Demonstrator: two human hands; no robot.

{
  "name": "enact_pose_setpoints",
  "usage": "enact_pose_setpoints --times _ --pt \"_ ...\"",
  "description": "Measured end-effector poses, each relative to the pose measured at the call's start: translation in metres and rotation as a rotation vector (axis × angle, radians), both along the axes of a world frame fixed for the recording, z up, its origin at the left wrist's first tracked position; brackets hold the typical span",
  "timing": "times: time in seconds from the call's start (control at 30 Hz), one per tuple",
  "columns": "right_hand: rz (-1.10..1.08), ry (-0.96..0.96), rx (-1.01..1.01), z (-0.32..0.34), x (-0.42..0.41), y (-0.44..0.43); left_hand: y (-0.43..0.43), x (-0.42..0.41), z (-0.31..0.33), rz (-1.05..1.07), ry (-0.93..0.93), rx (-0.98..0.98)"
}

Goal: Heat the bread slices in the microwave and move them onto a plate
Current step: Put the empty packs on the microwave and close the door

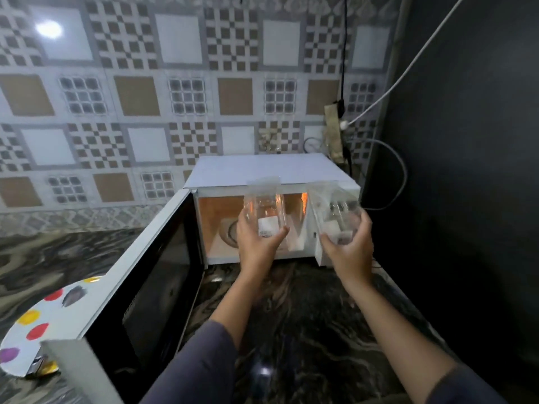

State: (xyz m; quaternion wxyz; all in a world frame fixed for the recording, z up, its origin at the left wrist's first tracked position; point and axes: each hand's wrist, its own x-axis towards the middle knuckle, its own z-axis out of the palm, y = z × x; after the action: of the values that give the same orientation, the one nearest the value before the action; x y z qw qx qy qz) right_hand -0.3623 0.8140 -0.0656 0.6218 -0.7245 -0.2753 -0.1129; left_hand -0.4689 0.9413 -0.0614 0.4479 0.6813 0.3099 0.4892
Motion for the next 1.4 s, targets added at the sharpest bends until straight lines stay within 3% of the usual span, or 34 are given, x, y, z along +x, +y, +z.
enact_pose_setpoints --times 0.13,0.43,0.9,1.13,1.4 --pt "0.025 -0.025 0.034 0.045 0.029 0.031 0.025 0.027 0.045 -0.013 0.001 0.003" --pt "0.188 -0.014 -0.127 0.106 0.116 0.116 0.099 0.093 0.107 0.031 0.277 0.009" --pt "0.229 -0.044 -0.635 0.097 0.183 0.206 0.171 0.156 0.097 0.189 0.618 -0.017" --pt "0.224 -0.070 -0.717 0.098 0.189 0.211 0.169 0.161 0.094 0.273 0.700 0.018" --pt "0.240 -0.017 -0.730 0.102 0.182 0.211 0.166 0.159 0.098 0.230 0.718 -0.010"
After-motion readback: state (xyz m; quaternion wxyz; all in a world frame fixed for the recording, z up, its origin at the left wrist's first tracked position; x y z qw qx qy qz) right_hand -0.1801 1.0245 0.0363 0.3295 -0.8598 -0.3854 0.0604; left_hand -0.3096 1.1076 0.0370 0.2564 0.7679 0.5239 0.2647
